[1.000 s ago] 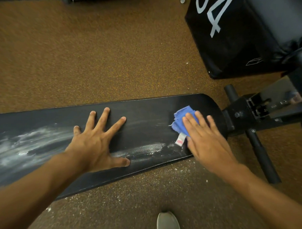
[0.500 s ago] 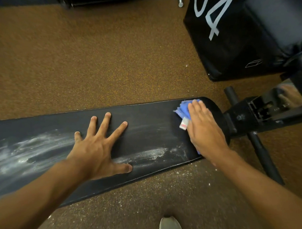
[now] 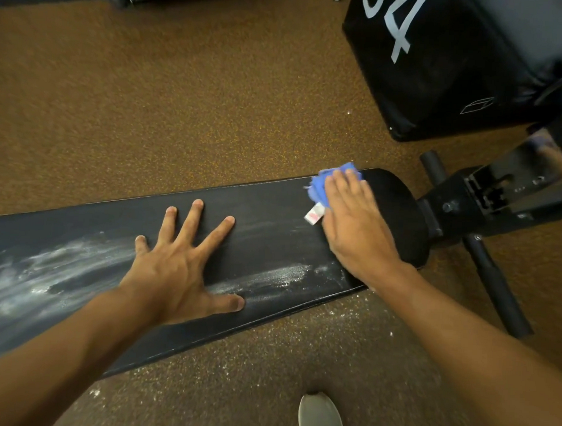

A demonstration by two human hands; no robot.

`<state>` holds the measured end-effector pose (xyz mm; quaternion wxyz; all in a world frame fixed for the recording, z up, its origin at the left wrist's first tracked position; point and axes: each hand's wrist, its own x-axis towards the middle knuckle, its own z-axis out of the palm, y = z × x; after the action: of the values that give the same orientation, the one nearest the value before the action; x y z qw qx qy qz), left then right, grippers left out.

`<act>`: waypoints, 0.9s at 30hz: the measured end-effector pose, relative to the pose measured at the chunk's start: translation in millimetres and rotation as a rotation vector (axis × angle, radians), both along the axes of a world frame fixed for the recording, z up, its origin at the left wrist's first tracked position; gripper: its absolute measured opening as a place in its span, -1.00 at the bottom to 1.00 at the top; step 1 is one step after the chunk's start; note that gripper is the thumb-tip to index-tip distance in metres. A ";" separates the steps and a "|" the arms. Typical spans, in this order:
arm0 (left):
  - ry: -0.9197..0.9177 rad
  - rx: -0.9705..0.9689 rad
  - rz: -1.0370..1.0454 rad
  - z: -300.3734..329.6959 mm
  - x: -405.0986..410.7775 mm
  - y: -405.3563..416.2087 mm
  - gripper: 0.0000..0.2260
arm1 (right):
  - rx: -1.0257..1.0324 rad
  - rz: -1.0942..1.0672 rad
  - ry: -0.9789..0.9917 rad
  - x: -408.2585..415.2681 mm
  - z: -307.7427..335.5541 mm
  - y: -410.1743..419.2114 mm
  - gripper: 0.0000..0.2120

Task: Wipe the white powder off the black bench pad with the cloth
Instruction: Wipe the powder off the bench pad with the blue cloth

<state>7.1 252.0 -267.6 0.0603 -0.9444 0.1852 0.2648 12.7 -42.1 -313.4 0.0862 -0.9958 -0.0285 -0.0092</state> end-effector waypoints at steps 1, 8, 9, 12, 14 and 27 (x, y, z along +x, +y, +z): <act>-0.002 -0.003 -0.001 0.1 0.3 0.7 0.12 | -0.005 0.116 0.004 -10.0 -0.3 3.7 -0.45; 0.002 0.001 0.014 -1.6 -3.3 1.0 0.12 | -0.120 0.049 0.036 -41.0 2.8 -51.9 -0.46; 0.002 0.001 0.010 -2.6 -3.5 -0.9 0.12 | -0.085 -0.047 0.029 -25.9 1.0 -50.4 -0.47; -0.023 -0.006 0.002 -1.1 -1.0 1.1 0.12 | 0.044 -0.139 0.002 13.6 1.1 -13.8 -0.44; -0.016 -0.008 0.001 -1.3 -0.1 1.1 0.12 | 0.046 0.031 -0.006 6.0 -1.7 7.5 -0.46; -0.016 -0.002 -0.005 -1.5 -1.0 0.3 0.11 | 0.034 -0.044 -0.038 23.6 -4.0 -14.3 -0.48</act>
<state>6.1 252.3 -269.1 0.0615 -0.9462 0.1871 0.2568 36.3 -56.4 -317.4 0.1022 -0.9943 -0.0082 -0.0302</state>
